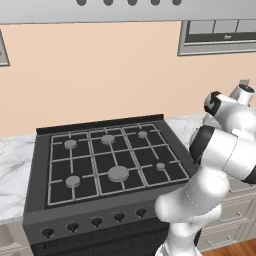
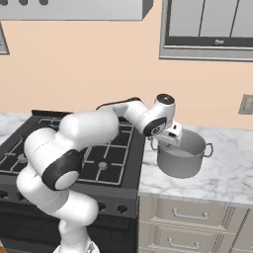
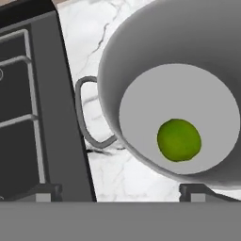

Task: Turn on the sink faucet. Then move the lime from the counter to the sink. Turn off the sink. Move the vegetable from the sink to the pot next to the stove. Finally move the pot to the front left burner.

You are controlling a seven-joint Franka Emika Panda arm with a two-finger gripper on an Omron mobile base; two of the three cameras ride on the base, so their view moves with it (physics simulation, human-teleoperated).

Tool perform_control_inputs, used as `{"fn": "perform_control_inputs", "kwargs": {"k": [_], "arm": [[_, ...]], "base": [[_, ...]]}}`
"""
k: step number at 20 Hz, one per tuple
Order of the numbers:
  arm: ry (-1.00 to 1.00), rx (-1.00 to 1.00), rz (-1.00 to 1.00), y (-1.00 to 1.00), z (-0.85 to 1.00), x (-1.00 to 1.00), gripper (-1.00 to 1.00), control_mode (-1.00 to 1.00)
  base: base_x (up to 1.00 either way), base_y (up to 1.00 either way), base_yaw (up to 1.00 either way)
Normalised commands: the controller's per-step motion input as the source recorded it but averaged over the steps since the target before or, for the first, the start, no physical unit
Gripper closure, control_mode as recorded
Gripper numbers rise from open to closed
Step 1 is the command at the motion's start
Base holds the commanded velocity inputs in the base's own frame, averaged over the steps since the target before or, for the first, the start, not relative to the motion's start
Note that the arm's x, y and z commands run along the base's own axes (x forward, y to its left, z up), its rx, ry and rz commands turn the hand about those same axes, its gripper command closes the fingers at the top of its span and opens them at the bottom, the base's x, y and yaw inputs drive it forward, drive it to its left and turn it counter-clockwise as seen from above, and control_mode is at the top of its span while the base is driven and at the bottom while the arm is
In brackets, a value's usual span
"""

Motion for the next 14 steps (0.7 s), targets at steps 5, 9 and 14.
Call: {"fn": "perform_control_inputs", "kwargs": {"k": [5,9,14], "arm": [[-0.02,-0.10,0.08,0.51,0.04,-0.04,-1.00,-1.00],[-0.04,-0.13,0.01,0.26,0.00,0.00,-1.00,-1.00],[-0.01,-0.13,0.00,0.12,0.00,0.00,-1.00,-1.00]], "base": [[0.00,0.00,0.00],[0.00,0.00,0.00],[0.00,0.00,0.00]]}}
